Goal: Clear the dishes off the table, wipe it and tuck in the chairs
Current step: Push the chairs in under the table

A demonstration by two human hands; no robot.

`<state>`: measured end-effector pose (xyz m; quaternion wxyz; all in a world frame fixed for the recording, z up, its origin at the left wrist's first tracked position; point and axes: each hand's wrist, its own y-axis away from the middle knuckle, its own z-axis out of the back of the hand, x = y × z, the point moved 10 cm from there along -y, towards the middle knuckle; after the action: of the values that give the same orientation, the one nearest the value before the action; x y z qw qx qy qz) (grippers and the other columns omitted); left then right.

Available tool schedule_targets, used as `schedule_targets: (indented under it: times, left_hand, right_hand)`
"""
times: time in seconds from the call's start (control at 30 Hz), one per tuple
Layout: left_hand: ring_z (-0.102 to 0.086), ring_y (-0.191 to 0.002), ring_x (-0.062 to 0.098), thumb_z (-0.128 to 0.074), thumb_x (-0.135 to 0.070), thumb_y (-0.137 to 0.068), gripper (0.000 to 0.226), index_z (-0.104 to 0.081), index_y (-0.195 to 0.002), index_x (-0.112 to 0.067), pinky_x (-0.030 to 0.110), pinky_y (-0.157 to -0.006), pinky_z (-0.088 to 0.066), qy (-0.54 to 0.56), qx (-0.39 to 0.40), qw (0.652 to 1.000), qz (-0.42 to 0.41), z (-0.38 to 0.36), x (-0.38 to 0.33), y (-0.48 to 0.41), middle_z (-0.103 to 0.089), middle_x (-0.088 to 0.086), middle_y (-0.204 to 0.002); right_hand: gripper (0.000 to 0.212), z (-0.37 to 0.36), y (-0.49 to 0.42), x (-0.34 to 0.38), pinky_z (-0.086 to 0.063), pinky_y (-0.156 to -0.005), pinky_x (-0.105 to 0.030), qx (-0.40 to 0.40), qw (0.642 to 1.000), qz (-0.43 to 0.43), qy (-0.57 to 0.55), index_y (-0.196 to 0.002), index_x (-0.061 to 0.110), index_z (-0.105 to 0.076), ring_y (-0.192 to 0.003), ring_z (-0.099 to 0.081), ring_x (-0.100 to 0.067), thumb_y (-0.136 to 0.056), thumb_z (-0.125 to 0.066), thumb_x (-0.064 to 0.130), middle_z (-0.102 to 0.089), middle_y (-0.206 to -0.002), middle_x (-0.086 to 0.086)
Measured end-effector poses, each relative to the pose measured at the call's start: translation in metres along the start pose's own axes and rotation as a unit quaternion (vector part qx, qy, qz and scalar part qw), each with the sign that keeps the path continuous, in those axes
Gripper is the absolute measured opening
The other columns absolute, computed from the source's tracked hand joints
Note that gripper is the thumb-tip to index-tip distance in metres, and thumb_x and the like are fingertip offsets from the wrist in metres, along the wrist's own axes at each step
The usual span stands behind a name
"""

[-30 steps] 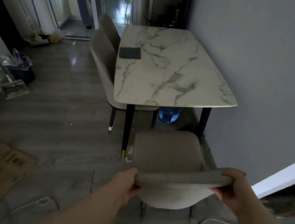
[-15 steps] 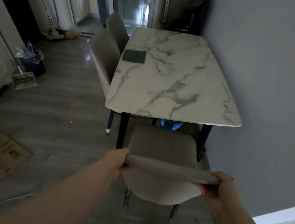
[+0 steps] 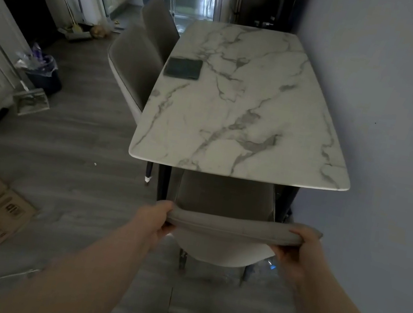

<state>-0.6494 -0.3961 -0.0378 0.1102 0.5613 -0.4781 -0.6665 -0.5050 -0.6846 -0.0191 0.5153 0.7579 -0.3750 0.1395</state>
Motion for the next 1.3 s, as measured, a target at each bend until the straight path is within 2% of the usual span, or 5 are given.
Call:
schedule_targets:
  times: [0.3,0.43,0.63,1.0,1.3]
  left_hand:
    - [-0.06,-0.078,0.023,-0.062,-0.008,-0.09,0.042,-0.049,-0.128,0.005,0.029,-0.041,-0.055,-0.025,0.014,1.0,0.001,-0.028,-0.008,-0.022,-0.058,0.023,-0.114]
    - [-0.06,-0.083,0.027,-0.062,-0.005,-0.089,0.015,-0.057,-0.101,0.002,0.038,-0.062,-0.059,-0.035,0.009,0.999,0.022,-0.021,-0.005,-0.024,-0.059,0.024,-0.111]
    - [-0.055,-0.068,0.024,-0.057,-0.001,-0.09,0.012,-0.054,-0.078,-0.001,0.032,-0.041,-0.054,-0.055,0.008,0.998,0.002,-0.021,-0.017,-0.017,-0.055,0.016,-0.079]
    - [-0.053,-0.066,0.025,-0.058,-0.015,-0.092,0.012,-0.053,-0.085,-0.005,0.038,-0.06,-0.054,-0.158,0.045,0.985,0.047,-0.028,-0.002,0.008,-0.051,0.014,-0.077]
    - [-0.05,-0.067,0.024,-0.06,-0.003,-0.087,0.014,-0.055,-0.074,-0.002,0.036,-0.062,-0.046,-0.118,0.029,0.993,0.005,-0.034,-0.003,0.011,-0.051,0.013,-0.077]
  right_hand:
    - [0.012,-0.013,-0.017,0.033,-0.059,-0.051,-0.039,-0.011,1.0,0.015,-0.008,-0.079,0.007,-0.047,-0.081,-0.058,-0.026,-0.091,-0.044,0.005,-0.053,-0.083,-0.012]
    - [0.009,-0.014,-0.013,0.022,-0.06,-0.055,-0.041,0.0,1.0,0.016,0.0,-0.083,0.006,-0.048,-0.081,-0.057,-0.025,-0.092,-0.045,0.006,-0.053,-0.085,-0.012]
    - [0.007,-0.013,-0.018,0.016,-0.059,-0.067,-0.046,-0.001,1.0,0.001,-0.008,-0.083,0.007,-0.048,-0.08,-0.058,-0.028,-0.09,-0.049,0.008,-0.052,-0.086,-0.012]
    - [0.037,0.031,0.003,0.032,-0.054,-0.081,-0.055,-0.109,0.973,-0.066,0.191,-0.1,0.01,-0.051,-0.086,-0.06,-0.037,-0.083,-0.069,0.037,-0.052,-0.107,-0.021]
    - [0.015,0.022,0.005,0.039,-0.051,-0.039,-0.045,-0.066,0.993,-0.041,0.084,-0.081,0.003,-0.049,-0.075,-0.055,-0.028,-0.095,-0.049,0.01,-0.053,-0.083,-0.014]
